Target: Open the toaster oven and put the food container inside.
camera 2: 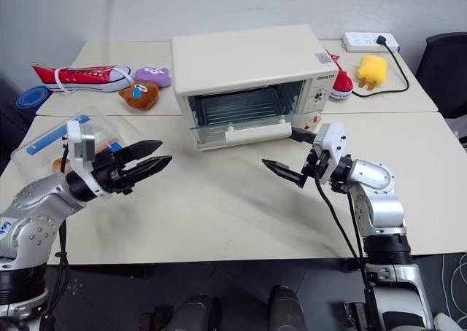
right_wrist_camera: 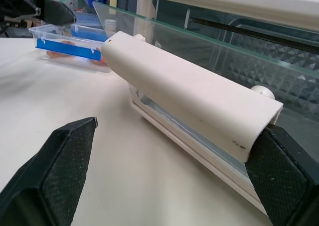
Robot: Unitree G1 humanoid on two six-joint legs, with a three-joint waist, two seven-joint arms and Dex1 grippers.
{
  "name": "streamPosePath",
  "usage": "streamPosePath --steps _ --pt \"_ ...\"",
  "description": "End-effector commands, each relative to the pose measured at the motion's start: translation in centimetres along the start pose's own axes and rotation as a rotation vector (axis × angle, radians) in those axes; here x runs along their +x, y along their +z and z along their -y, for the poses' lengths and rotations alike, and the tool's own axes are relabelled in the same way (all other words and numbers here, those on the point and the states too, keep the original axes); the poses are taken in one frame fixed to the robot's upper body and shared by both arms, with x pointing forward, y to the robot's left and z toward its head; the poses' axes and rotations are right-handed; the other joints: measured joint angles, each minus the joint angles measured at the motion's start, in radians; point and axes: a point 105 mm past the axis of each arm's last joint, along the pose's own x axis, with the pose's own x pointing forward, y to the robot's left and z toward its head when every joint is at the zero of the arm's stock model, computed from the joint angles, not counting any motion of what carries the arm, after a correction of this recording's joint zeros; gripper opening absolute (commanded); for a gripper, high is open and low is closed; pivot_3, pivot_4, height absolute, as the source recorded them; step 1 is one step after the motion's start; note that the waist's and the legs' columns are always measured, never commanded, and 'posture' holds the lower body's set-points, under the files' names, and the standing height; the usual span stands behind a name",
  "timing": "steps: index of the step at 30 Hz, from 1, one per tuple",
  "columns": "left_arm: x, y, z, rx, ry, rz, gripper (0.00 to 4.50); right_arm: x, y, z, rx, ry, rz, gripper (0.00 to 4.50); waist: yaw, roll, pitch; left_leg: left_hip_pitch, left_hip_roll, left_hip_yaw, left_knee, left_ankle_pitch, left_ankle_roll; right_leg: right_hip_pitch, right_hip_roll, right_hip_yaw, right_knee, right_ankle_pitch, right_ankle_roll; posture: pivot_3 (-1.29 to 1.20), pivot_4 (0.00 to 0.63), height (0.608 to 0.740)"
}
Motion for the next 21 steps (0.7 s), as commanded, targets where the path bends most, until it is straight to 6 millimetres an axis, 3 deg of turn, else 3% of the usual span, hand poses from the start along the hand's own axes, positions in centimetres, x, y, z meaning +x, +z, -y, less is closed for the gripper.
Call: streamPosePath --steps 1,6,17,21 --pt "1.4 1.1 -0.8 0.055 -0.004 0.053 1.63 0.3 1.2 -0.3 -0.054 0.017 0.034 4.5 0.0 0.0 0.0 0.0 0.0 0.0 0.0 0.0 0.0 0.0 0.0 0.0 0.0 0.0 0.0 0.0 0.15 0.74" --pt "3.8 1.7 -1.5 0.079 -0.026 0.111 0.03 0.5 1.2 -0.5 -0.059 0.014 0.038 4.5 0.0 0.0 0.0 0.0 0.0 0.0 0.0 0.0 0.0 0.0 0.0 0.0 0.0 0.0 0.0 0.0 0.15 0.74" --pt "7.8 0.3 -1.5 0.096 -0.049 0.15 0.03 0.7 2.0 -0.4 -0.094 -0.016 0.048 4.5 0.001 -0.001 0.0 0.0 0.0 0.0 0.0 0.0 0.0 0.0 0.0 -0.001 0.0 0.0 0.0 0.0 0.15 0.74" --pt "8.3 -0.2 -1.1 0.078 -0.077 0.154 0.03 -1.0 2.3 0.2 -0.128 -0.09 0.033 4.5 0.004 -0.001 0.0 -0.001 0.0 0.0 0.0 0.0 0.0 0.0 0.0 -0.001 0.0 0.0 0.0 0.0 0.15 0.74"
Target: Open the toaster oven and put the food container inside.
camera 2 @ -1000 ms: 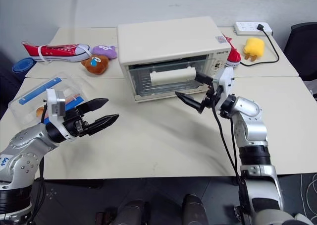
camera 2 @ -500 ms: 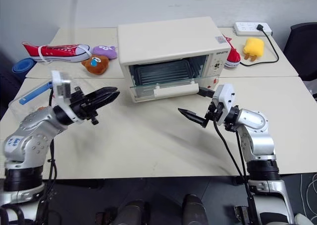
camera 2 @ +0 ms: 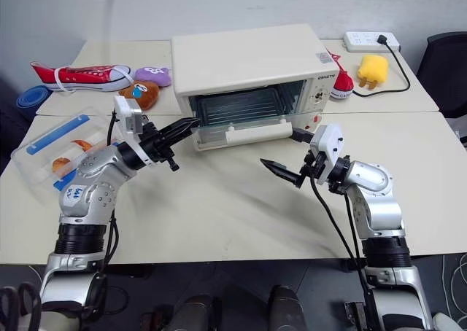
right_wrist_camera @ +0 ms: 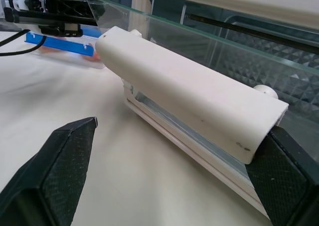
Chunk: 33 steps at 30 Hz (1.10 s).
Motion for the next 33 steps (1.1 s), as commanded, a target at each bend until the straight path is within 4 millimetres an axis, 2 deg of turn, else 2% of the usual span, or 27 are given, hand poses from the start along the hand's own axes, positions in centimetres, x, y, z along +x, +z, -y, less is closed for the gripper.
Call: streamPosePath --steps 1,6,7,11,16,20,25,28,33 --pt "0.8 0.0 1.0 0.013 -0.065 0.004 0.03 -1.6 2.3 0.7 -0.102 -0.061 0.036 4.5 0.008 0.0 0.0 0.0 0.0 0.0 0.0 0.0 0.0 0.0 0.0 0.0 0.0 0.0 0.0 0.0 0.15 0.74" --pt "0.7 -0.6 1.4 -0.002 -0.113 -0.026 0.03 -5.9 2.0 1.3 -0.106 -0.203 -0.031 4.5 0.038 -0.001 0.0 -0.001 0.0 0.0 0.003 0.0 0.0 0.0 0.0 0.0 0.0 0.0 0.0 0.0 0.15 0.74" --pt "0.6 -0.7 1.3 -0.001 -0.123 -0.038 0.03 -7.4 1.8 1.1 -0.102 -0.245 -0.054 4.5 0.044 -0.001 0.0 -0.001 0.0 0.0 0.003 0.0 0.0 0.0 0.0 0.0 0.0 0.0 0.0 0.0 0.15 0.74" --pt "0.6 -1.6 1.7 0.031 -0.168 -0.093 0.03 -11.2 1.2 0.0 -0.087 -0.33 -0.135 4.5 0.051 -0.001 0.0 -0.001 0.0 0.0 0.004 0.0 0.0 0.001 0.0 0.0 0.001 0.0 0.0 0.0 0.15 0.74" --pt "0.7 -3.5 3.0 0.082 -0.234 -0.182 0.03 -13.9 0.5 -1.6 -0.081 -0.345 -0.222 4.5 0.05 -0.001 0.0 0.0 0.0 0.001 0.004 0.0 0.001 0.001 0.0 0.001 0.001 0.0 0.0 0.0 0.15 0.74" --pt "0.4 -5.6 4.3 0.087 -0.269 -0.248 0.03 -14.4 0.6 -2.2 -0.081 -0.325 -0.231 4.5 0.047 -0.001 0.0 0.001 0.0 0.002 0.003 0.0 0.001 0.001 0.0 0.001 0.001 0.0 0.0 0.0 0.15 0.74" --pt "-0.6 -7.5 4.3 0.092 -0.241 -0.319 0.03 -13.6 0.5 -3.3 -0.052 -0.233 -0.207 4.5 0.048 -0.001 0.0 0.001 0.0 0.002 0.003 0.0 0.001 0.001 0.0 0.001 0.001 0.0 0.0 0.0 0.15 0.74" --pt "-0.9 -8.1 4.5 0.083 -0.223 -0.328 0.03 -12.3 0.2 -3.5 -0.032 -0.197 -0.176 4.5 0.048 -0.001 0.0 0.001 0.0 0.001 0.003 0.0 0.001 0.002 0.0 0.001 0.001 0.0 0.0 0.0 0.15 0.74" --pt "-1.8 -7.9 5.8 0.109 -0.234 -0.351 0.03 -9.7 -0.1 -4.0 -0.001 -0.107 -0.128 4.5 0.048 -0.001 0.001 0.001 0.0 0.001 0.003 0.0 0.001 0.002 0.0 0.001 0.001 0.0 0.0 0.0 0.15 0.74"
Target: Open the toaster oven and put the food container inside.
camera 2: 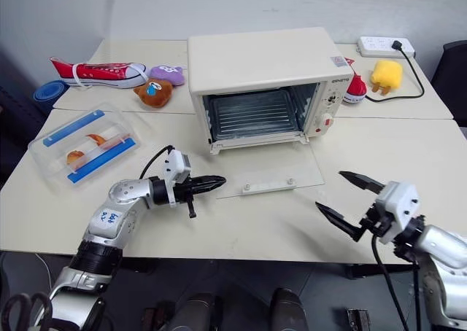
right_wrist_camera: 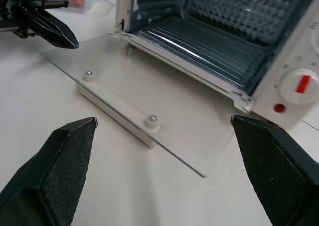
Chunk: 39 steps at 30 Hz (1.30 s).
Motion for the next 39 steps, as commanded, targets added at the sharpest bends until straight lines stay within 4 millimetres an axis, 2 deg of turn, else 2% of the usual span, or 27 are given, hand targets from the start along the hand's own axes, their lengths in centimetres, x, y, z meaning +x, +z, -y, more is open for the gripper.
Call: streamPosePath --steps 1,4,7,10,11,13,17,20,22,23,25,28,31,33,37,39 --pt "-1.0 0.9 0.5 0.058 0.037 0.0 0.03 1.8 1.1 -0.5 -0.002 0.063 0.068 4.5 -0.001 0.0 0.0 0.0 0.0 0.0 0.0 0.0 0.0 0.0 0.0 0.0 0.0 0.0 0.0 0.0 0.15 0.74" --pt "-3.3 3.0 0.0 -0.012 0.169 0.155 0.03 3.3 2.0 -0.4 0.005 0.111 0.12 4.5 -0.003 0.0 0.0 0.0 0.0 0.0 0.001 0.0 0.0 0.0 0.0 0.0 0.0 0.0 0.0 0.0 0.15 0.74" --pt "-7.3 4.3 -0.4 -0.106 0.334 0.274 0.59 4.4 2.9 -0.9 0.027 0.182 0.166 4.5 -0.004 0.0 0.0 0.0 0.001 -0.002 0.0 0.0 0.0 0.0 0.0 0.0 0.0 0.0 0.0 0.0 0.15 0.74" --pt "-12.7 3.4 -0.5 -0.139 0.556 0.277 1.46 5.5 3.3 -1.1 0.001 0.212 0.205 4.5 -0.01 0.0 0.0 0.0 0.002 -0.002 0.0 0.0 0.0 0.0 0.0 0.0 0.0 0.0 0.0 0.0 0.15 0.74" --pt "-13.8 3.3 -0.4 -0.146 0.608 0.278 1.72 5.7 3.3 -1.1 -0.006 0.218 0.212 4.5 -0.011 0.0 0.0 0.0 0.001 -0.002 -0.001 0.0 0.0 0.0 0.0 0.0 0.0 0.0 0.0 0.0 0.15 0.74" --pt "-18.5 2.3 -0.1 -0.177 0.83 0.283 2.39 6.3 3.4 -1.0 -0.021 0.217 0.237 4.5 -0.01 -0.001 0.0 0.0 0.001 -0.002 0.0 0.0 0.0 0.0 0.0 0.0 -0.001 0.0 0.0 0.0 0.15 0.74" --pt "-26.2 0.4 1.7 -0.222 1.134 0.227 3.54 7.0 3.8 -1.1 -0.026 0.229 0.283 4.5 -0.004 -0.001 0.001 0.0 0.001 -0.002 0.0 -0.001 0.0 0.0 0.0 0.0 -0.001 0.0 0.0 0.0 0.15 0.74" --pt "-30.9 -1.2 3.4 -0.258 1.323 0.158 4.46 7.2 3.6 -1.9 0.01 0.285 0.277 4.5 0.002 -0.001 0.0 0.0 0.001 -0.002 0.001 -0.001 0.001 0.0 0.0 0.0 -0.001 0.0 0.0 0.0 0.15 0.74" --pt "-33.0 -1.6 4.2 -0.28 1.405 0.143 4.49 7.5 3.9 -2.3 0.013 0.284 0.291 4.5 0.002 -0.002 0.0 0.0 0.001 -0.002 0.002 -0.003 0.001 0.001 0.0 0.0 -0.001 0.0 0.0 0.0 0.15 0.74" --pt "-33.6 -1.6 4.3 -0.28 1.424 0.137 4.49 7.7 4.0 -2.3 0.008 0.276 0.3 4.5 0.002 -0.002 0.0 0.0 0.001 -0.002 0.002 -0.003 0.001 0.001 0.0 0.0 -0.001 0.0 -0.001 0.0 0.15 0.74" --pt "-34.3 -1.0 3.2 -0.294 1.461 0.132 4.49 8.0 4.1 -2.5 0.008 0.272 0.308 4.5 0.003 -0.002 0.0 0.0 0.001 -0.002 0.002 -0.003 0.001 0.001 0.0 0.0 0.0 0.0 -0.001 0.0 0.15 0.74" --pt "-34.7 0.1 1.0 -0.366 1.491 0.168 4.49 8.1 4.2 -2.6 0.005 0.273 0.309 4.5 0.004 -0.002 0.0 -0.001 0.001 -0.003 0.004 -0.003 0.001 0.001 0.0 -0.001 0.001 0.0 -0.001 0.0 0.15 0.74" --pt "-34.6 1.1 -1.8 -0.521 1.495 0.174 4.49 8.2 4.4 -2.4 -0.002 0.274 0.308 4.5 0.0 -0.003 0.0 -0.001 0.001 -0.004 0.004 -0.004 0.001 0.0 0.0 -0.001 0.002 0.0 -0.001 0.0 0.15 0.74" --pt "-35.1 0.7 -3.2 -0.648 1.514 0.121 4.49 8.2 4.5 -2.4 0.008 0.286 0.303 4.5 -0.004 -0.003 0.0 0.0 0.001 -0.006 0.004 -0.004 0.0 0.0 0.0 0.0 0.003 0.0 -0.001 0.0 0.15 0.74" --pt "-35.9 0.9 -6.2 -0.718 1.565 0.058 4.49 8.3 4.6 -2.7 0.005 0.303 0.302 4.5 -0.022 -0.003 0.0 0.001 0.001 -0.006 -0.001 -0.004 0.0 -0.002 0.001 0.001 0.003 0.0 -0.001 0.0 0.15 0.74" --pt "-35.5 0.6 -7.6 -0.761 1.546 0.041 4.49 8.4 4.6 -2.8 0.008 0.304 0.301 4.5 -0.025 -0.003 -0.001 0.001 0.001 -0.002 -0.002 -0.003 0.0 -0.002 0.002 0.0 0.002 0.0 -0.001 0.0 0.15 0.74"
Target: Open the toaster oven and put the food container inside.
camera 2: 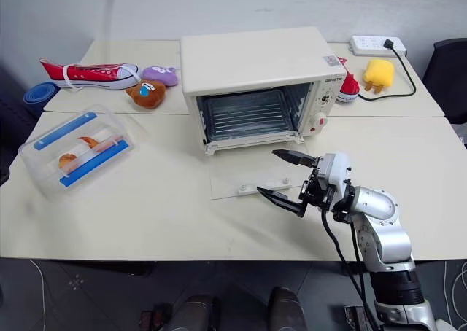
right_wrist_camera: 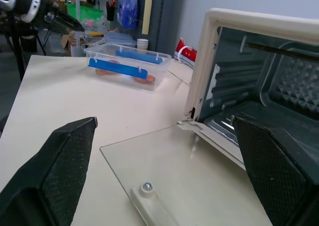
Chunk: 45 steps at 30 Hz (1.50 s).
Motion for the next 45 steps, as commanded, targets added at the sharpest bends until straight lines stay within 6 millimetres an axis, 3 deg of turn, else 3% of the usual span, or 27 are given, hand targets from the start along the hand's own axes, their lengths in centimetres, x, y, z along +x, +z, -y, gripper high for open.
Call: streamPosePath --steps 1,8,9,13,23,25,30,35,41,45 --pt "1.9 0.2 0.2 0.003 0.021 -0.071 4.49 0.2 1.1 -0.2 -0.032 0.012 0.021 4.5 -0.002 0.0 0.0 0.0 0.0 0.0 0.0 0.0 0.0 0.0 0.0 0.0 0.0 0.0 0.0 0.0 0.15 0.74" --pt "4.5 -0.6 1.1 0.015 0.01 -0.138 4.49 -0.1 0.9 -0.9 -0.027 0.0 0.008 4.5 -0.004 -0.001 0.0 0.0 0.001 0.004 -0.002 0.0 -0.001 -0.002 0.0 0.0 0.0 0.0 0.0 0.0 0.15 0.74" --pt "4.7 -0.7 1.0 0.015 0.017 -0.145 4.31 -0.2 0.8 -0.9 -0.027 -0.002 0.007 4.5 -0.005 -0.001 0.0 0.0 0.001 0.004 -0.001 0.0 -0.001 -0.002 0.0 0.0 -0.001 0.0 0.0 0.0 0.15 0.74" --pt "5.0 -0.5 1.2 0.026 0.013 -0.137 3.35 -0.5 0.7 -1.0 -0.032 -0.013 -0.004 4.5 -0.005 -0.001 0.0 0.0 0.001 0.005 -0.001 0.0 -0.001 -0.002 0.0 0.001 0.0 0.0 0.0 0.0 0.15 0.74" --pt "4.7 0.1 1.8 0.086 -0.01 -0.115 0.3 -0.9 0.1 -1.0 -0.049 -0.029 -0.033 4.5 -0.006 -0.001 0.0 0.0 0.001 0.006 -0.001 0.0 -0.001 -0.003 0.0 0.001 0.0 0.0 0.0 0.0 0.15 0.74" --pt "4.3 0.9 2.6 0.133 -0.052 -0.09 0.19 -1.2 0.1 -0.9 -0.055 -0.036 -0.041 4.5 -0.004 -0.002 0.0 0.0 0.001 0.006 -0.001 0.0 -0.001 -0.004 0.0 0.001 0.001 0.0 0.0 0.0 0.15 0.74" --pt "2.7 0.8 7.4 0.232 -0.265 -0.146 0.19 -2.1 0.3 -0.1 -0.078 -0.063 -0.069 4.5 0.001 -0.004 0.0 -0.001 0.002 0.006 0.0 0.0 -0.001 -0.004 0.0 0.001 0.001 0.0 0.0 0.0 0.15 0.74" --pt "-0.1 -3.1 15.7 0.371 -0.556 -0.319 0.19 -5.1 0.4 0.9 -0.105 -0.145 -0.149 4.5 0.018 -0.005 0.0 -0.002 0.0 0.005 0.002 0.0 0.0 -0.004 -0.001 0.001 0.001 0.0 0.0 0.0 0.15 0.74" --pt "-1.7 -6.6 22.9 0.414 -0.764 -0.389 0.19 -7.6 0.2 0.8 -0.109 -0.231 -0.212 4.5 0.023 -0.005 0.0 -0.002 0.001 0.005 0.004 0.0 -0.001 -0.003 -0.001 0.002 0.003 0.0 0.0 0.0 0.15 0.74" --pt "-2.2 -8.2 25.8 0.414 -0.842 -0.396 0.19 -8.1 0.3 0.5 -0.111 -0.258 -0.22 4.5 0.016 -0.005 0.0 -0.001 0.001 0.006 0.005 0.0 -0.001 -0.002 -0.001 0.003 0.003 0.0 0.0 0.0 0.15 0.74"
